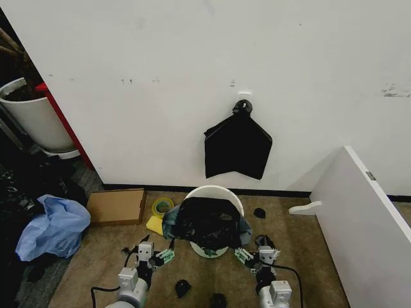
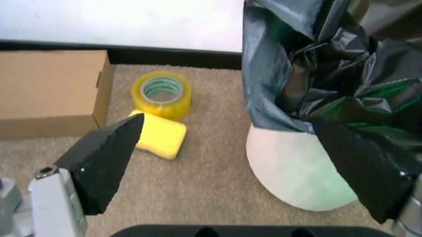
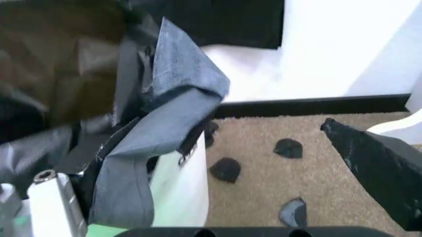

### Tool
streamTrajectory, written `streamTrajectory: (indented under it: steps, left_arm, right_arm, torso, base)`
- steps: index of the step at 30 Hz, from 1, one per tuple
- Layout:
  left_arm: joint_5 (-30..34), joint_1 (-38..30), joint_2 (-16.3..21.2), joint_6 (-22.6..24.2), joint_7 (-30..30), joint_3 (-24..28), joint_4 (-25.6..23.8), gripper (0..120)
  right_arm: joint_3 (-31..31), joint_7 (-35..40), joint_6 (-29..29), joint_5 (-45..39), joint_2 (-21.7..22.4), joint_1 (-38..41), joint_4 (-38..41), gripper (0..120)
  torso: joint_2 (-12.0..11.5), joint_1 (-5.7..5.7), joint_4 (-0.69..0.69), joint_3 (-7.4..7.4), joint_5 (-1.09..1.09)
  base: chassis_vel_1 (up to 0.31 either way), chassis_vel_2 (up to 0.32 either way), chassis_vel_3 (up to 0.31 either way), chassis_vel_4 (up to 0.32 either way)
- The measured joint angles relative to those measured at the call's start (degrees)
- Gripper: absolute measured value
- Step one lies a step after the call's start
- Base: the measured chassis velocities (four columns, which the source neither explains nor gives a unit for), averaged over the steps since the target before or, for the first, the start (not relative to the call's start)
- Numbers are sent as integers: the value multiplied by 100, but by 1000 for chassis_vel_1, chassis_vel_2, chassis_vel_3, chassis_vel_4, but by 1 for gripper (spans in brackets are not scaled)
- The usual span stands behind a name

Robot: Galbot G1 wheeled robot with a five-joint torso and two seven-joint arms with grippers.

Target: Place the garbage bag over the trash bin.

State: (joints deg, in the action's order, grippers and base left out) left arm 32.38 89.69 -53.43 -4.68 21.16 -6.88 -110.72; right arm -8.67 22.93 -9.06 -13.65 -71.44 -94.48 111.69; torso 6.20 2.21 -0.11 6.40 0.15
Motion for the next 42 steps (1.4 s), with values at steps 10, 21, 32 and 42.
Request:
streamTrajectory:
  steps: [10,21,32,42]
  left_arm:
    - [10,275,38,-110,-130,87,-348,100]
    - [-105,199,13,-100,-172,134,-389,100]
    - [-168,172,-23,-91,-187,125,-413,100]
    - [-255,156,-61,-92,-194,127,-363,100]
  right_arm:
    - [-169,-1159,-497,-1471,143,-212,-18,100]
    - [-639,-3902,-1854,-2192,287,-254,-826,100]
    - [-1332,-4811,-2213,-2498,363,-193,-711,100]
    - [-1119,-4928,-1872,-3179,381,-352,-811,100]
  torso:
    - [0,0,1,0,0]
    - [0,0,0,0,0]
    - [0,1,1,0,0]
    - [0,1,1,0,0]
  base:
    - [0,0,0,0]
    - [0,0,0,0]
    - [0,0,0,0]
    - [0,0,0,0]
